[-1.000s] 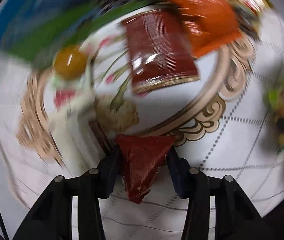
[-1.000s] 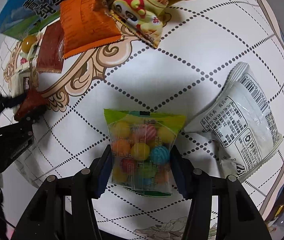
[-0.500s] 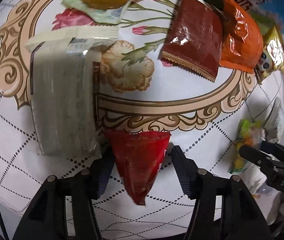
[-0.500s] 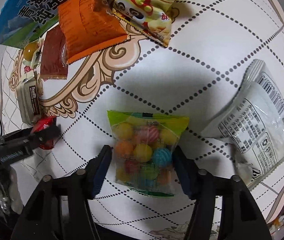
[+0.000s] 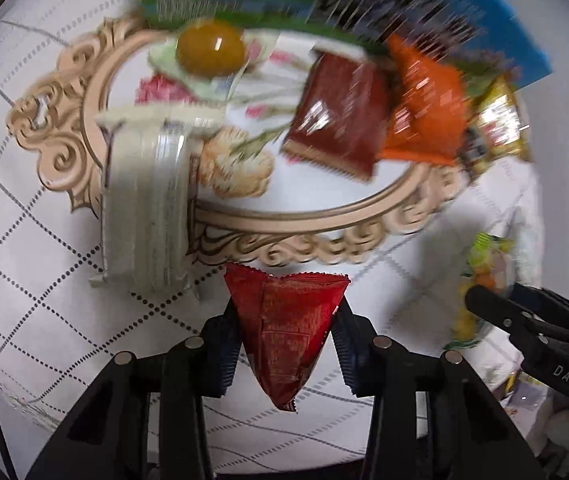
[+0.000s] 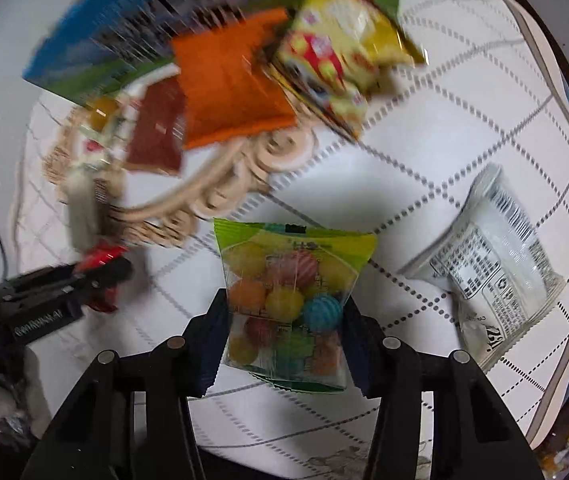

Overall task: Organize snacks
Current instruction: 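Carry both packets over the box and open both grippers to drop them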

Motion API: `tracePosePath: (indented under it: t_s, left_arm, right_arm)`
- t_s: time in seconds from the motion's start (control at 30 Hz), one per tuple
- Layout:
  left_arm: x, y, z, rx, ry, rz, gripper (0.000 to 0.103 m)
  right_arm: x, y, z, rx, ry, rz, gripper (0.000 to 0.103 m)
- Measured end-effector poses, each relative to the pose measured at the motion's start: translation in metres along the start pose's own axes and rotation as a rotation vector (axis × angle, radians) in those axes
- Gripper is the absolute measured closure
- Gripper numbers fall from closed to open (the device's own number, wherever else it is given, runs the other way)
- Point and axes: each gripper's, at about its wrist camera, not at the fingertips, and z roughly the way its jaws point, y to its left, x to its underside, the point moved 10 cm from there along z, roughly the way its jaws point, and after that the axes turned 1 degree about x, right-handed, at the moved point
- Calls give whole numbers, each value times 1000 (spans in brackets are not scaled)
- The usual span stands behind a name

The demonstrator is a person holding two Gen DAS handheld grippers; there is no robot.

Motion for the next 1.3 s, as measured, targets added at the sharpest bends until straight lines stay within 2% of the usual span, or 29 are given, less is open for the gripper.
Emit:
tracePosePath:
  t_s: [0.13,0.3,0.43,0.5,0.6,0.67,0.7,0.83,0.97,1.13,1.17,1.2,1.27,1.3]
  left_arm:
    - [-20,-29,-49,76,-86,0,65]
    - [-68,-59,-120,149,-221,38,65]
    - [-129,-51,-157,121,-318,56,65]
    - [-154,-45,-164,100,-330,64,65]
    - [-192,-31,-161,81,-297,41,65]
    - [-219,-20,-144,61,-255,19,65]
    - [-222,-14,-141,48,-237,7,65]
    - [-251,15,-92,3,-131,-54,65]
    - [-256,32,-60,-20,-50,-85,65]
    - [-253,40,-36,-3,21,-102,63]
    - [-251,40,-33,-2,29,-105,63]
    - [-251,41,-32,-4,29,-104,62]
    - [-250,40,-30,-2,28,-99,54]
    - [-250,38,-29,2,28,-95,47]
  right_arm:
    - [-24,20,-40,-64,-75,-6,49]
    - [-70,49,-103,-127,-192,-40,49]
    - [-116,65,-130,-103,-259,-84,49]
    - [-148,77,-134,-89,-276,-99,49]
    - [-185,95,-124,-68,-271,-112,49]
    - [-208,104,-110,-53,-254,-119,49]
    - [-217,107,-104,-48,-242,-117,49]
    - [-244,116,-64,-24,-174,-117,49]
    - [-253,118,-27,-1,-118,-114,49]
    - [-257,118,6,8,-51,-114,48]
    - [-257,117,12,3,-29,-106,39]
    - [-257,116,16,0,-9,-101,19]
    - [-257,112,24,33,14,-120,9]
    - [-258,110,26,46,15,-127,8]
